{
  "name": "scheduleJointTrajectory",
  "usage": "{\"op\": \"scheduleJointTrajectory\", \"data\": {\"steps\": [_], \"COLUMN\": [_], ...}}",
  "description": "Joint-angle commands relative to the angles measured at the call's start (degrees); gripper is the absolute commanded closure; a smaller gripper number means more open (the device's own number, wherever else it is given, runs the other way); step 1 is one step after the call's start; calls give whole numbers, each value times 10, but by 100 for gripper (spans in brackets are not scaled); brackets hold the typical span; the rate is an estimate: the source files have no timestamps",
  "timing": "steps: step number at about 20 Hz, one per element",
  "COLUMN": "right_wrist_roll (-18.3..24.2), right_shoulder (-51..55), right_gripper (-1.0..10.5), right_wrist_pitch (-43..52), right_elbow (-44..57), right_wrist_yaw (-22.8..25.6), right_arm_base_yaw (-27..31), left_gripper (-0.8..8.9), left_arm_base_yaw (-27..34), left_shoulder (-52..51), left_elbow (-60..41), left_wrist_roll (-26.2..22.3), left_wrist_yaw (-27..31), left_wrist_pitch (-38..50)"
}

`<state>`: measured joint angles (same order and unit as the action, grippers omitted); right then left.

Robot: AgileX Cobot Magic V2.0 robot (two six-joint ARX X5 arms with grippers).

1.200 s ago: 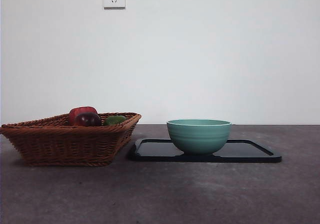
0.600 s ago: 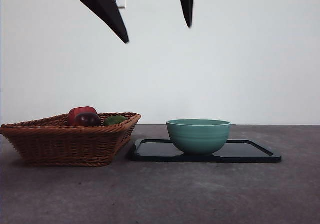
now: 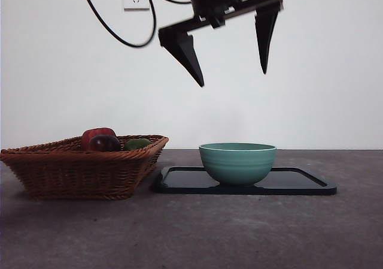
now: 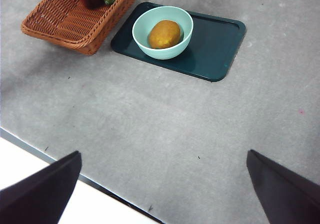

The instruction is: Pick up the wifruite, put it on the bowl, pick up the plate, put it on desk

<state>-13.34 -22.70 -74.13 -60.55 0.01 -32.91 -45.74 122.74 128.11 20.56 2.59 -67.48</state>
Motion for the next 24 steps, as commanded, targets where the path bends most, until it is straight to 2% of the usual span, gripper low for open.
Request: {"op": "scheduleJointTrajectory", "data": {"steps": [1,7,24], "right_wrist_roll": [1,1,-2], "right_shoulder": [-3,-3,-3], "right_gripper": [390,390,390], "right_wrist_pitch": [3,3,-5], "right_elbow": [-5,-5,-5], "right_wrist_yaw": [0,0,0], "right_arm_base_yaw": [-3,-3,-3], "left_gripper": [221,221,265], "left_arm_base_yaw": [4,6,8], "left_shoulder": [53,114,157], "left_elbow": [39,40,40], "left_wrist_roll": [-9,-17,-41], "left_wrist_yaw": [-3,-2,0], "left_wrist_pitch": [1,56,62]}}
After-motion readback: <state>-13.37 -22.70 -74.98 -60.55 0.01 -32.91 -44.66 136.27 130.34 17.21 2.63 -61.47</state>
